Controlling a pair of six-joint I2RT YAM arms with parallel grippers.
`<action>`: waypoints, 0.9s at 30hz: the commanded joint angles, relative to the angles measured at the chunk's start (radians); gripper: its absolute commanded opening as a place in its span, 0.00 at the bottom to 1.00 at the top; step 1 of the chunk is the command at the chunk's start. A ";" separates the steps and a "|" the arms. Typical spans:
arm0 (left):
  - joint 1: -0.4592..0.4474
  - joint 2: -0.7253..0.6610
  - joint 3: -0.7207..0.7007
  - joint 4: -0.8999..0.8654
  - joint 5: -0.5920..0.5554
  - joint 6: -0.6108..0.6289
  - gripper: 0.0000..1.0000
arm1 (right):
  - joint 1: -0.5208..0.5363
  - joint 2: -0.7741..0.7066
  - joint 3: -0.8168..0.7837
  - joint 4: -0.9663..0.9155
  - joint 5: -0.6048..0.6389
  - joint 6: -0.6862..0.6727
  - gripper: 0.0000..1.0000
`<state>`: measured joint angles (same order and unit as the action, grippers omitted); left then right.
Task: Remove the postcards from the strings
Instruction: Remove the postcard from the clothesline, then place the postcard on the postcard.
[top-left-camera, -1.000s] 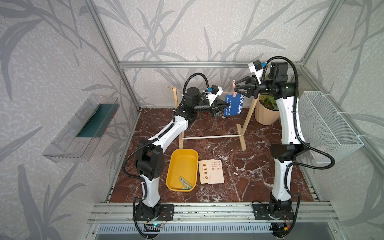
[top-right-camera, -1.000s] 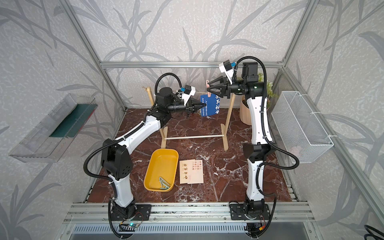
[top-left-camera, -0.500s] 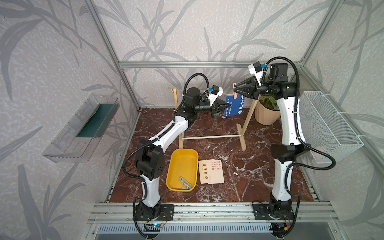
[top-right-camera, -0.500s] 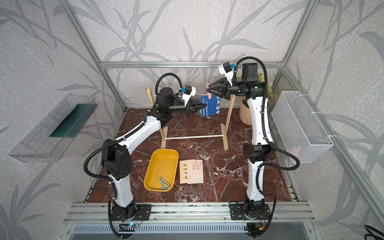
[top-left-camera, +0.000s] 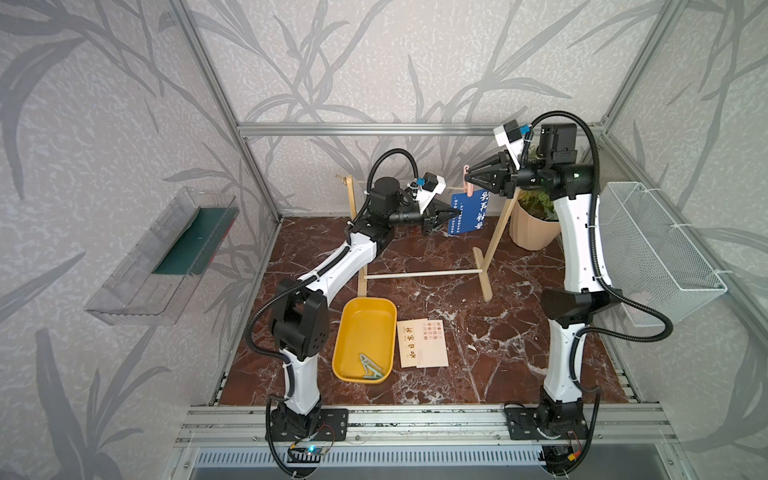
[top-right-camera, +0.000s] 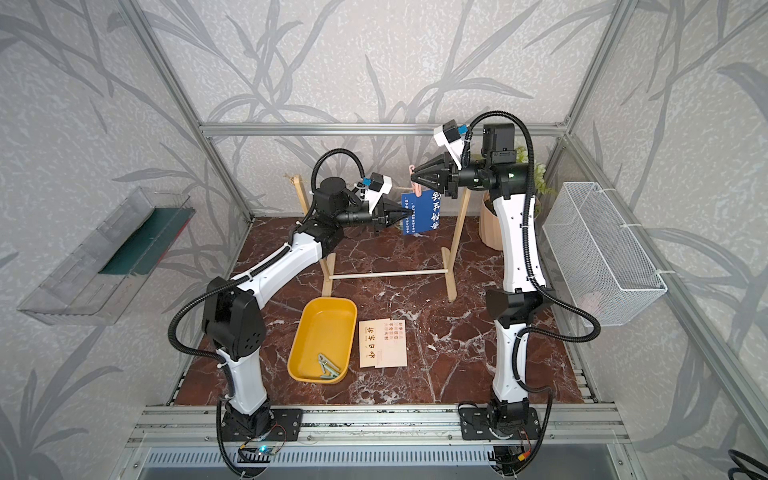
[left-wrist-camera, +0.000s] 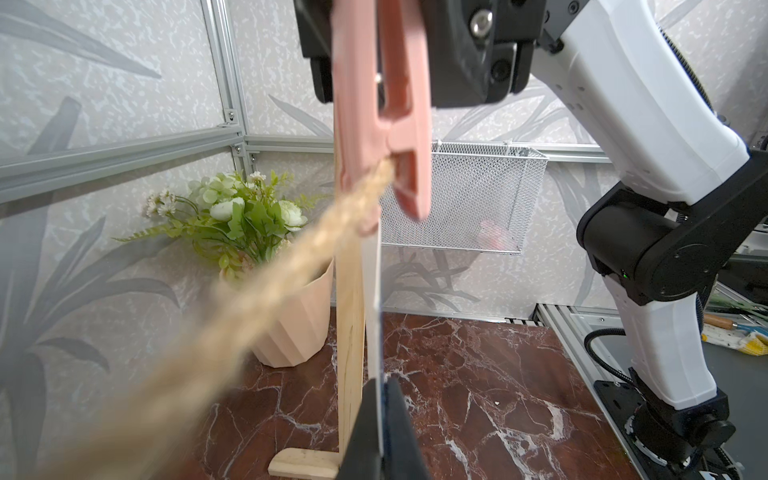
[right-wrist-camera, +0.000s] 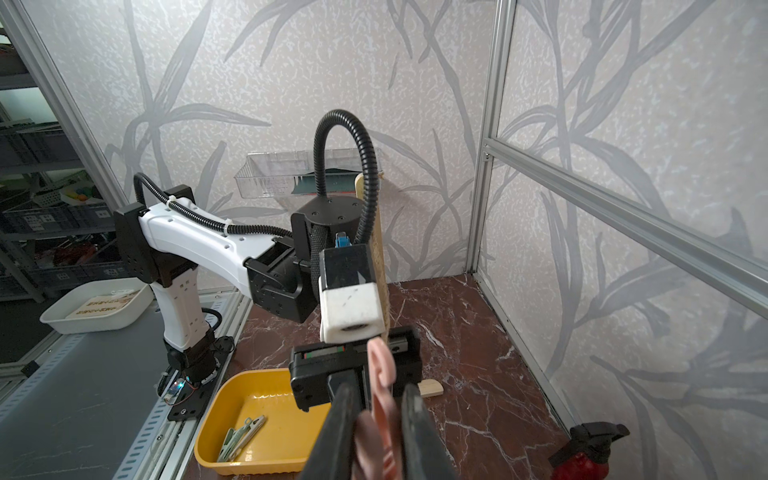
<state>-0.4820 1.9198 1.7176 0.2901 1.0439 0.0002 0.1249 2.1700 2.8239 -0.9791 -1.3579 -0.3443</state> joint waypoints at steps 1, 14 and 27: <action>0.002 -0.041 -0.036 0.018 -0.011 0.012 0.00 | 0.005 -0.062 0.012 0.102 -0.005 0.116 0.00; -0.069 -0.300 -0.453 0.054 -0.354 -0.103 0.00 | 0.002 -0.139 0.055 0.331 0.272 0.300 0.00; -0.158 -0.507 -0.859 0.189 -0.409 -0.253 0.00 | 0.095 -0.296 -0.263 0.030 0.429 0.040 0.02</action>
<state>-0.6350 1.4467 0.8932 0.4393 0.6498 -0.2150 0.1635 1.9305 2.6892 -0.7937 -1.0679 -0.1734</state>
